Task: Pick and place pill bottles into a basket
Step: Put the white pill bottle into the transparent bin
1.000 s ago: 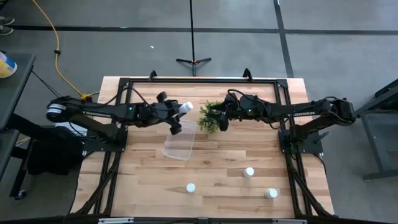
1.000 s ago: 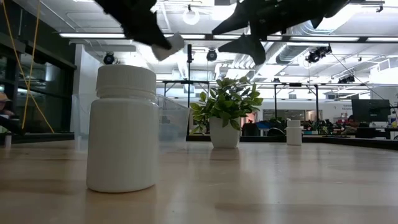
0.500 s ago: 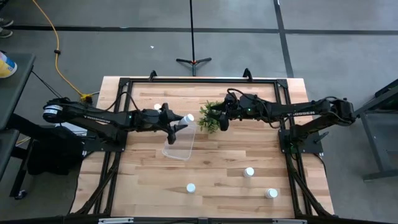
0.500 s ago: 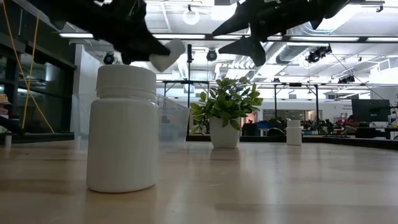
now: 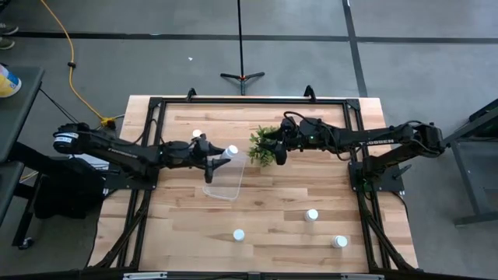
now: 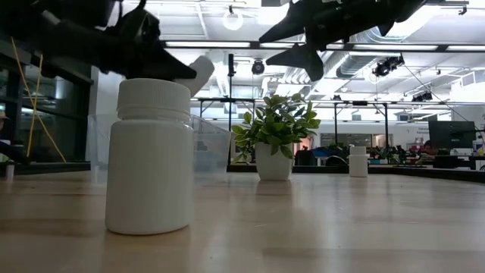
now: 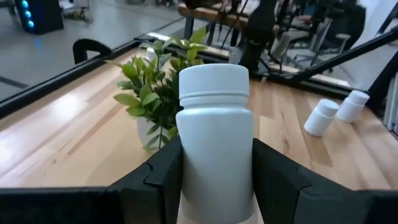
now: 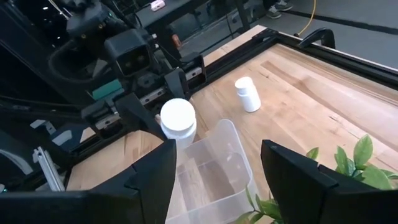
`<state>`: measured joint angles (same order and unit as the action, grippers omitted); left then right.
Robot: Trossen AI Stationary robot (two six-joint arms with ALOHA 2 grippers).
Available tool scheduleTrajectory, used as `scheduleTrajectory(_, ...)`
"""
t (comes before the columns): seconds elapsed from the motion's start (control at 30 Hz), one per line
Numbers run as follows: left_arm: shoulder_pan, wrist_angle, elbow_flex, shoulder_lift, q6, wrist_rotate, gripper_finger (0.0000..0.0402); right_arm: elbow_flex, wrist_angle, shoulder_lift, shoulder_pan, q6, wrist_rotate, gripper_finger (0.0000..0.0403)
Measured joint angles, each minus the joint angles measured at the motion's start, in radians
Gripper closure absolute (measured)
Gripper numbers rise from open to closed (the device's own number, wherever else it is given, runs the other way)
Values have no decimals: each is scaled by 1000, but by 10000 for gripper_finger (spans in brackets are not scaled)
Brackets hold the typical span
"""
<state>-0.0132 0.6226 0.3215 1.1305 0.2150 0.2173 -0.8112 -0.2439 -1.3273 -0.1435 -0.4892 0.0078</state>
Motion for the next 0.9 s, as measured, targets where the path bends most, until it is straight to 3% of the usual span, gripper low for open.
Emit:
scheduleTrajectory(0.17, 0, 79, -72, 0, 4, 0, 211, 0, 0, 0, -1, 21, 15, 178)
scheduleTrajectory(0.47, 0, 80, -89, 26, 2, 1, 211, 0, 0, 0, -8, 27, 53, 178)
scheduleTrajectory(0.9, 0, 265, -87, 197, 3, -26, 211, 0, 7, -1, -8, 27, 87, 178)
